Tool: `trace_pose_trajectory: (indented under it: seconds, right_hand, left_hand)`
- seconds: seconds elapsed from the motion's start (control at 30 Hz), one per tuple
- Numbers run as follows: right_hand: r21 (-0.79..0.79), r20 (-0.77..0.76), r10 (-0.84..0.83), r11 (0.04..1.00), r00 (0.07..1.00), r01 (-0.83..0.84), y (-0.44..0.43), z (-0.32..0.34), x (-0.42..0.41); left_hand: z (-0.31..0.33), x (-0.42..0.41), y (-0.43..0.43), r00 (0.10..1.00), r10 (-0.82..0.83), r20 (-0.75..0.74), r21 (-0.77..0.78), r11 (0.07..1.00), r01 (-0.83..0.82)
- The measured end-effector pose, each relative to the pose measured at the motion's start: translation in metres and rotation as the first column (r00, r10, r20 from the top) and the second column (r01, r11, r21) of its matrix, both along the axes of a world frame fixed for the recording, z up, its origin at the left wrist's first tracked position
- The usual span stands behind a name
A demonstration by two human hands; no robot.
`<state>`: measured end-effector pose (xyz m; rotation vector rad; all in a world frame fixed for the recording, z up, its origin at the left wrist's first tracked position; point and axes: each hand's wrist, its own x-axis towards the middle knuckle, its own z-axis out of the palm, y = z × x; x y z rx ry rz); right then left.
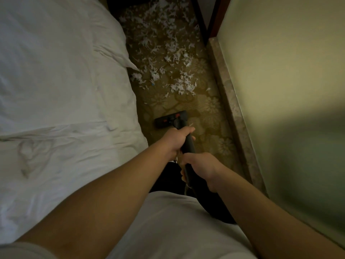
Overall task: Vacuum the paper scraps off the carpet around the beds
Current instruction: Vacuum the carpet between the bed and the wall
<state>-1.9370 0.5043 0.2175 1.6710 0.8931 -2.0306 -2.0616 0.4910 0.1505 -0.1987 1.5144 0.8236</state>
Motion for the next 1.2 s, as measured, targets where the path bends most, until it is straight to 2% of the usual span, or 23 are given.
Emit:
trace_pose_trajectory:
  seconds: [0.33,0.57,0.93,1.2]
  right_hand:
    - [0.034,0.042,-0.011,0.999,0.999,0.009,-0.014,0.012,0.129]
    - [0.036,0.035,0.012,0.999,0.999,-0.014,-0.030,0.013,0.170]
    - [0.047,-0.028,0.292,0.956,0.956,-0.291,-0.028,0.002,0.112]
    - [0.021,-0.028,0.332,0.943,0.943,-0.331,-0.028,-0.009,0.031]
  left_hand:
    - [0.009,0.131,-0.008,0.997,-0.042,0.072,-0.020,0.999,0.044]
    - [0.002,0.169,-0.031,0.997,0.014,0.071,-0.020,1.000,-0.012]
    - [-0.003,0.112,-0.060,0.972,0.234,-0.013,-0.068,0.970,-0.234]
    - [-0.021,0.035,-0.071,0.955,0.294,-0.041,-0.090,0.951,-0.296]
